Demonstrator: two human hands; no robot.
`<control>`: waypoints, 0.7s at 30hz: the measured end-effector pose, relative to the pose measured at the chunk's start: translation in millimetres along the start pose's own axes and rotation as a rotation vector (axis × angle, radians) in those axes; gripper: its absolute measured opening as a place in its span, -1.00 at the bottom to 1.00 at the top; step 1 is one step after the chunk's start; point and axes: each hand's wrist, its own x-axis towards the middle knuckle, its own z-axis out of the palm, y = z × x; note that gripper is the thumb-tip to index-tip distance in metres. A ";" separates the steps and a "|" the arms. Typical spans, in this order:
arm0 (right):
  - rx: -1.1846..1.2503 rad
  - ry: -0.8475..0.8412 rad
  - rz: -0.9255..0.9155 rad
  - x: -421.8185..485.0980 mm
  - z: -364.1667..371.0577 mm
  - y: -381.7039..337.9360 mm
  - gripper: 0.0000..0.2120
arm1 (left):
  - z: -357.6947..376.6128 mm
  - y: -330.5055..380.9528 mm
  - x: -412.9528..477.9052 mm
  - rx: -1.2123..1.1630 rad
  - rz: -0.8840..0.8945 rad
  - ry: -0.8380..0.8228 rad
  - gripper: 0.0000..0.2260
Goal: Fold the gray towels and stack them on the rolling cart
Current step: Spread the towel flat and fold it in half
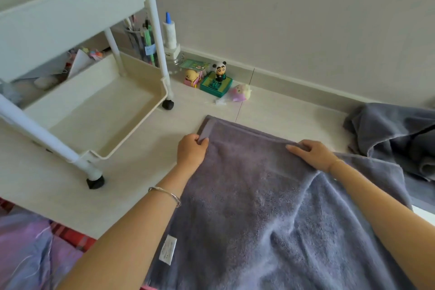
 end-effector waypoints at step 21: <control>-0.196 -0.129 -0.016 41.1 16.4 -55.7 -0.73 | -2.8 21.8 34.2 -0.065 0.026 -0.038 -0.70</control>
